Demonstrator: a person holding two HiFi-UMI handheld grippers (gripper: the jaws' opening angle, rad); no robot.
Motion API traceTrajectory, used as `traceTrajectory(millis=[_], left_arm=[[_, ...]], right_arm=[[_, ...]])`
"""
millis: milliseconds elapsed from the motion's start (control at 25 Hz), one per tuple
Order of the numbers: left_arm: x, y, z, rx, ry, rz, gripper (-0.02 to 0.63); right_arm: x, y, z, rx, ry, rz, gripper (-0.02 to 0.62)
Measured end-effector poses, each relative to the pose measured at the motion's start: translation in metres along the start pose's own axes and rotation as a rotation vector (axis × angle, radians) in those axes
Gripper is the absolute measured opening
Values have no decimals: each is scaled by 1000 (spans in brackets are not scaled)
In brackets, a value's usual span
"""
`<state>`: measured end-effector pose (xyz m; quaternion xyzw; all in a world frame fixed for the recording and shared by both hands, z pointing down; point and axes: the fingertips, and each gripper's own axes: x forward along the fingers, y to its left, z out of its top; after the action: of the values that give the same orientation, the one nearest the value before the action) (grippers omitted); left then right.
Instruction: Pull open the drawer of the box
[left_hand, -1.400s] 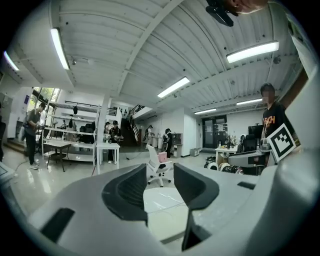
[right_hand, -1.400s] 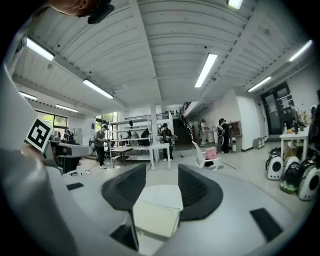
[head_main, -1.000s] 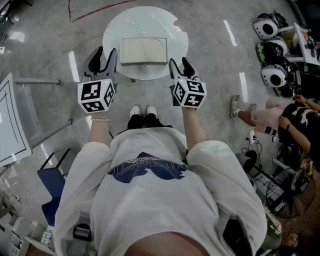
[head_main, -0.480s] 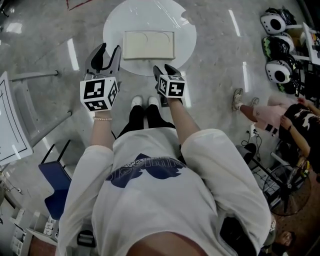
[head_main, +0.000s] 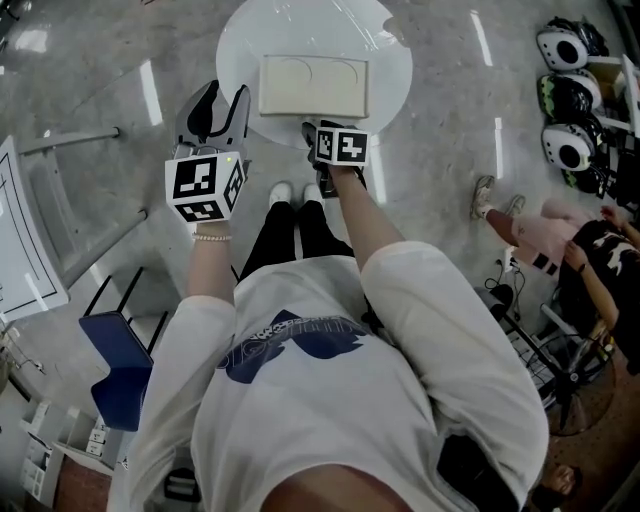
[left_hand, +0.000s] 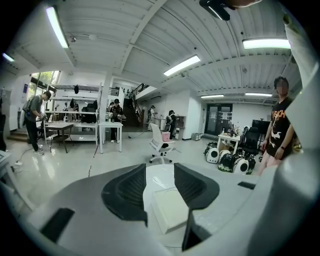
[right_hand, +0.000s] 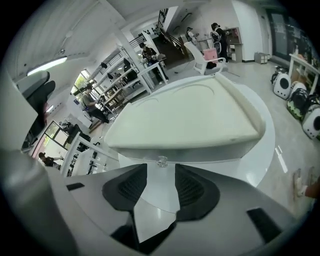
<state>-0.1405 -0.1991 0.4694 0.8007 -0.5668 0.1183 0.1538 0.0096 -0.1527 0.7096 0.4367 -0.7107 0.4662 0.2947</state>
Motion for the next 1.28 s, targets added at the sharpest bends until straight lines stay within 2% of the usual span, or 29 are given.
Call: traceTrajectory(millis=[200,440,880,1280], left_arm=[[4,6,-3,-4,5,8,158],[6,11,-4,-8,5,10,158],[4,5,-3,-2,8,7,158],[-1,1,-3,5,4,4,158]], right_arm=[[14,-5,5,28,37,-11,153],[19,-2,4,65,56,23,74],[13,-2,4,54,45,34,66],[4,2,-16,33,55,51,64]])
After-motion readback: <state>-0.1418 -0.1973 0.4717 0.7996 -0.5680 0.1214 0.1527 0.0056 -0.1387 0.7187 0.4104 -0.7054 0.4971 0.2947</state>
